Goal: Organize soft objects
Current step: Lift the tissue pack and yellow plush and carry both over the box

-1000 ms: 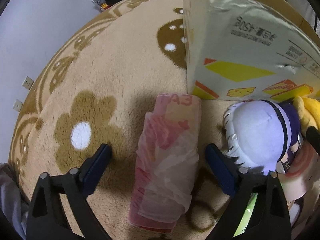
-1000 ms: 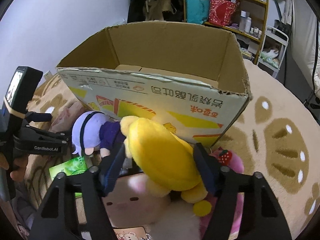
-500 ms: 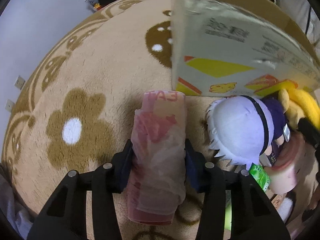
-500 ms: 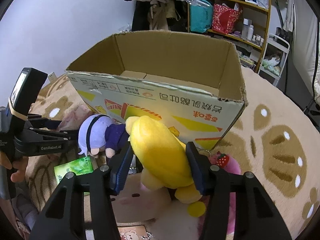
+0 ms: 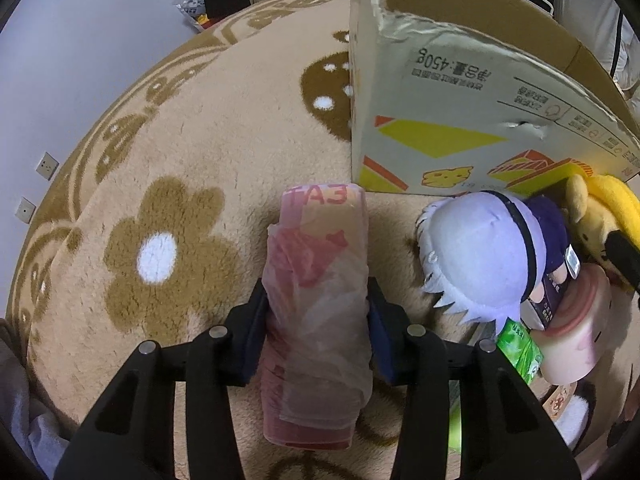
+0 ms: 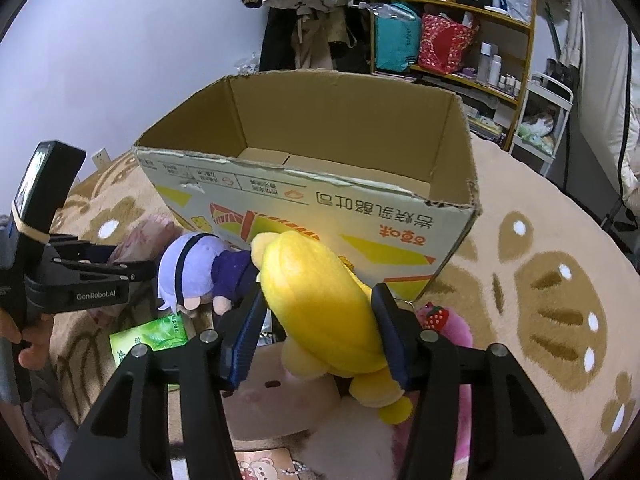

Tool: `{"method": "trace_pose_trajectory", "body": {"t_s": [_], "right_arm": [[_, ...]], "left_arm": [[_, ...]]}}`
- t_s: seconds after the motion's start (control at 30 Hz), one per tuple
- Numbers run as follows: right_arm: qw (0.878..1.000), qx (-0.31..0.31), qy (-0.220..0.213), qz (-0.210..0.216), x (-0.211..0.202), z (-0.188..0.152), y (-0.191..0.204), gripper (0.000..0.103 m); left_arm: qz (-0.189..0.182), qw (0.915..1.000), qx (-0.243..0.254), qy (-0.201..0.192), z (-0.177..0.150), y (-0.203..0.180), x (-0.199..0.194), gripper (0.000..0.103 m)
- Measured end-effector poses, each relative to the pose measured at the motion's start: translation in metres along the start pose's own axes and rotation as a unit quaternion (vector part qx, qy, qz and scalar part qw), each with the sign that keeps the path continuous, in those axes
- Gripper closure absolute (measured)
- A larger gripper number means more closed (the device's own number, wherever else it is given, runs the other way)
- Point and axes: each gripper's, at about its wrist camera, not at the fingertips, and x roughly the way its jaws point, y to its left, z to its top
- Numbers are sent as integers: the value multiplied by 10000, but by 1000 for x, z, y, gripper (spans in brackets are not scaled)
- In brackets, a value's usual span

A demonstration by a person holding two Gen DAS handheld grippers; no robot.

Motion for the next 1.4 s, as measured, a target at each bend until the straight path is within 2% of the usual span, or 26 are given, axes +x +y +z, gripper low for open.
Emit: {"method": "trace_pose_trajectory", "body": {"t_s": [0.17, 0.43, 0.5, 0.6, 0.8, 0.93, 1.17, 1.4], "right_arm": [[9999, 54, -154, -9, -13, 1, 0, 46], [9983, 14, -584, 27, -41, 5, 9, 46], [9978, 9, -664, 33, -46, 7, 9, 46], [9965, 23, -832, 26, -55, 8, 11, 46], [9929, 56, -1184, 68, -74, 12, 10, 46], [9890, 126, -1471, 106, -88, 15, 11, 46], [9814, 149, -1912, -27, -107, 27, 11, 46], [9786, 170, -2044, -148, -106, 47, 6, 46]], "left_arm": [[-9, 9998, -110, -179, -4, 3, -14, 60], [-74, 9972, -279, -693, -7, 8, -49, 60], [3, 9963, -276, -808, -5, 9, -60, 60], [159, 9922, -147, -1230, 0, 6, -86, 60], [195, 9836, -293, -1771, 10, 15, -122, 60], [366, 9785, -198, -2022, 13, 13, -136, 60], [392, 9695, -23, -2417, 23, -1, -157, 60], [419, 9602, 1, -2761, 44, -7, -168, 60]]}}
